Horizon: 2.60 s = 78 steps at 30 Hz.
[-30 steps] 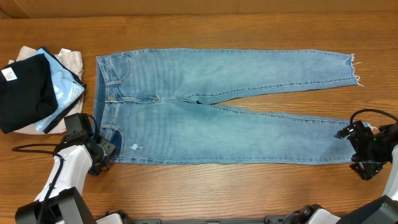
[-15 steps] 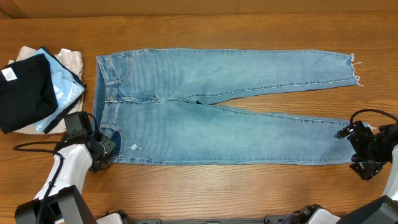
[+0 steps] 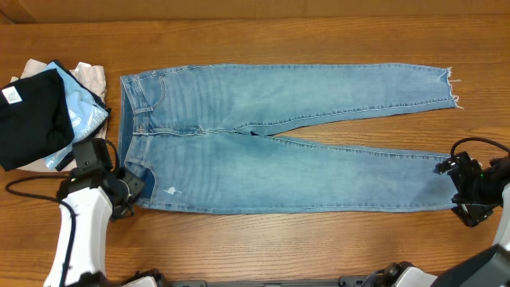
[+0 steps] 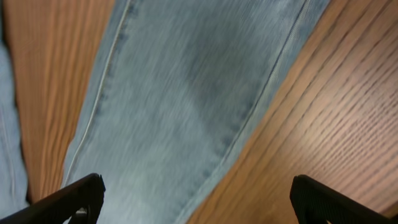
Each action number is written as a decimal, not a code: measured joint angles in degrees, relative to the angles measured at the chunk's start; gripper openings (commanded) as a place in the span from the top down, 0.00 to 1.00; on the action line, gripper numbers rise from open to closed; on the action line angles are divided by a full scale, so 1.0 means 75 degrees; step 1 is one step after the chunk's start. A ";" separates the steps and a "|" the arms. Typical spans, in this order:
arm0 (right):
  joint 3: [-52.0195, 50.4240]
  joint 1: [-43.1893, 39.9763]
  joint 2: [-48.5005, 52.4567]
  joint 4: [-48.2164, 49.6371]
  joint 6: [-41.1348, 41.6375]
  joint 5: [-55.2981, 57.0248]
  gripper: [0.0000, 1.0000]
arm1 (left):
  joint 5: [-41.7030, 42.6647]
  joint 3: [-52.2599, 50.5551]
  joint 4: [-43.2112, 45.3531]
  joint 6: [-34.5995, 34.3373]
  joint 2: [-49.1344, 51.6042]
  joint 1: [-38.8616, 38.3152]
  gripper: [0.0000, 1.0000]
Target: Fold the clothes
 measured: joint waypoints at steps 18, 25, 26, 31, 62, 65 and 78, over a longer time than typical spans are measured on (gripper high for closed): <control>-0.0143 -0.1393 0.1920 0.2104 0.0542 0.0128 0.00 | 0.0032 0.0099 -0.0396 0.0420 -0.0274 0.0000 0.95; -0.0149 -0.1393 0.2486 0.2177 0.0659 0.0297 0.03 | 0.0032 0.0099 -0.0458 0.0423 -0.0274 0.0000 0.95; -0.0149 -0.1390 0.2486 0.2209 0.0676 0.0335 0.06 | 0.0032 0.0099 -0.0458 0.0425 -0.0274 0.0000 0.95; -0.0149 -0.1393 0.2524 0.2401 0.0752 0.0498 0.32 | 0.0029 0.0102 -0.0554 0.0449 -0.0274 0.0000 0.95; 0.2602 -0.1384 0.1682 -0.0353 0.0799 -0.0323 0.96 | 0.0207 0.2203 -0.3034 0.1408 -0.0737 0.0000 0.96; 0.2949 -0.1384 0.1492 -0.0682 0.0801 -0.0341 0.96 | 0.0210 0.2238 -0.3383 0.1448 -0.1186 -0.0003 0.96; 0.3611 -0.1384 0.0944 -0.1582 0.0772 -0.0321 0.96 | 0.0210 0.2264 -0.4229 0.1475 -0.3267 0.0000 0.96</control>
